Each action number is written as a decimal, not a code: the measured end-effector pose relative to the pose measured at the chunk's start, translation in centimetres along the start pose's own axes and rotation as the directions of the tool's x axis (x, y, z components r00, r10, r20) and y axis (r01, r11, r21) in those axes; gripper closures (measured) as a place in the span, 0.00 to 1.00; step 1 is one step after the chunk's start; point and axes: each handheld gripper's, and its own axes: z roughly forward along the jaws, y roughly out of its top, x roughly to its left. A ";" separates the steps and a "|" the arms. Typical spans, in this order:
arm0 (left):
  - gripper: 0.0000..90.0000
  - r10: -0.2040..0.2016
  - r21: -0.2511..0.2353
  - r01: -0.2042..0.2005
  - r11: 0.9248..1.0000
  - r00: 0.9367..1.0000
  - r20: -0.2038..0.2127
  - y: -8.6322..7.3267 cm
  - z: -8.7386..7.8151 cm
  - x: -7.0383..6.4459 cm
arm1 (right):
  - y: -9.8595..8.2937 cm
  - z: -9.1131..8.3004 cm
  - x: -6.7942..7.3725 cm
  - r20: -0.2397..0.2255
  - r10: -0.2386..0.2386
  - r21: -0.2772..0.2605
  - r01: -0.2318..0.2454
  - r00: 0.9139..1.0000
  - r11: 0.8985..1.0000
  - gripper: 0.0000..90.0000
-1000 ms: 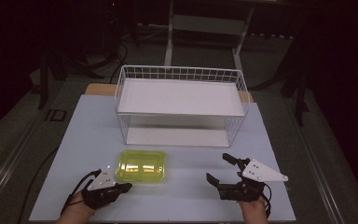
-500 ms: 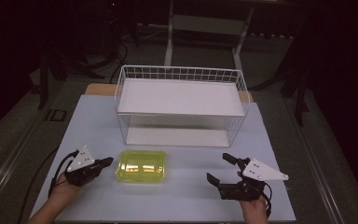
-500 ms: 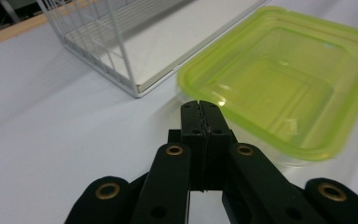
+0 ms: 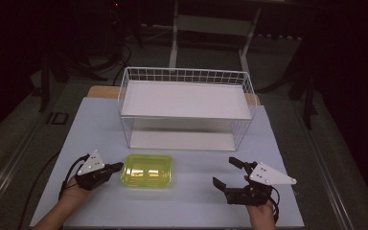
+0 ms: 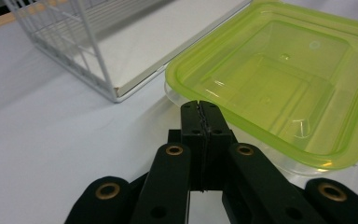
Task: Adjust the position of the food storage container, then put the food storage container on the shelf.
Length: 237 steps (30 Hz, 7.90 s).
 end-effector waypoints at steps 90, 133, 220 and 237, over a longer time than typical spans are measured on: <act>0.05 -0.218 0.009 0.221 0.975 0.956 0.194 9.7 5.4 -6.4 | -0.9 3.1 -1.8 0.064 0.035 0.124 -0.043 0.997 0.991 0.15; 0.71 -0.369 0.182 0.339 0.923 0.913 0.172 7.1 8.6 -7.5 | -4.6 6.7 -3.5 0.100 0.251 0.386 -0.270 0.963 0.882 0.68; 0.88 -0.431 0.027 0.431 0.902 0.902 0.032 9.7 11.5 -0.8 | -0.2 13.8 -8.1 0.238 0.246 0.260 -0.306 0.940 0.916 0.86; 0.77 -0.400 -0.051 0.399 0.916 0.917 -0.007 9.6 12.8 -0.3 | -1.0 15.3 -8.1 0.323 0.143 0.211 -0.219 0.935 0.953 0.68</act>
